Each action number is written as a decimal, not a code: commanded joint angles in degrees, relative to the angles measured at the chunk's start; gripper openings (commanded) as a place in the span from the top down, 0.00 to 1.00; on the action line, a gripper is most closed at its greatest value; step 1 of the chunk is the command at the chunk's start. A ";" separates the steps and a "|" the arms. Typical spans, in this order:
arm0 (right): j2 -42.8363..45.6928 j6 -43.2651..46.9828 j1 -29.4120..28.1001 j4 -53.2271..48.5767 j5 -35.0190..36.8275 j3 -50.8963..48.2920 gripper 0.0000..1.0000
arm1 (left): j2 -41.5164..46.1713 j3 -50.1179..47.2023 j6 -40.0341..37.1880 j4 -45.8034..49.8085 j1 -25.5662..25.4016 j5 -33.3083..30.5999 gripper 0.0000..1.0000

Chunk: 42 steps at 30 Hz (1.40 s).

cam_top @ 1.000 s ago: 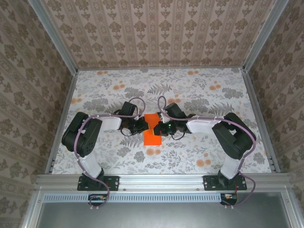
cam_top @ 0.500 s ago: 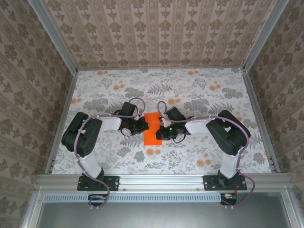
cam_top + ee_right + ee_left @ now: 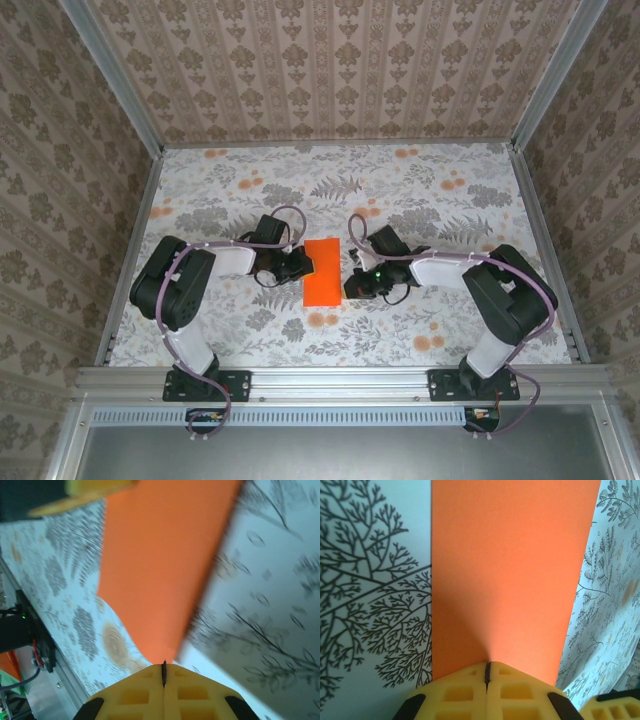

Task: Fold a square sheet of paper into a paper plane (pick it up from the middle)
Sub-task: Fold the square sheet of paper in half at the center of the table.

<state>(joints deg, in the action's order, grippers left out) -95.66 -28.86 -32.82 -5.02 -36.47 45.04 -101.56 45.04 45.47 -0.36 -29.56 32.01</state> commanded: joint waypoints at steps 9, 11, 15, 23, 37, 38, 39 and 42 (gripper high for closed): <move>-9.30 -5.15 -4.17 3.90 0.52 9.01 1.00 | -5.67 -4.39 0.49 13.54 -0.32 -11.43 1.00; -10.22 -5.14 -4.40 3.70 0.52 8.68 1.00 | -5.58 -4.26 0.41 13.62 -0.32 -11.44 1.00; -10.46 -4.64 -4.45 3.56 0.82 5.83 1.00 | -5.78 -4.18 0.41 13.63 -0.32 -11.53 1.00; -4.58 -4.33 -4.10 4.56 1.34 -4.84 1.00 | -5.72 -2.72 -1.12 14.38 -0.22 -11.55 1.00; -1.87 -11.18 1.12 6.08 10.01 5.38 1.00 | -0.26 10.49 -12.47 19.26 -3.03 -8.78 1.00; -3.59 -11.49 1.33 6.58 9.74 6.33 1.00 | 0.16 10.98 -12.38 19.21 -3.21 -8.54 1.00; -5.25 -11.63 1.44 6.90 9.16 7.62 1.00 | 0.74 11.14 -12.08 19.12 -3.38 -8.54 1.00; -8.74 -12.42 1.62 8.32 7.52 9.56 1.00 | 3.47 10.43 -10.12 17.35 -3.87 -8.86 0.95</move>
<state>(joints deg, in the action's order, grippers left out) -101.16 -39.33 -31.03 2.87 -28.51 52.88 -101.25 54.89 35.73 15.35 -32.73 24.51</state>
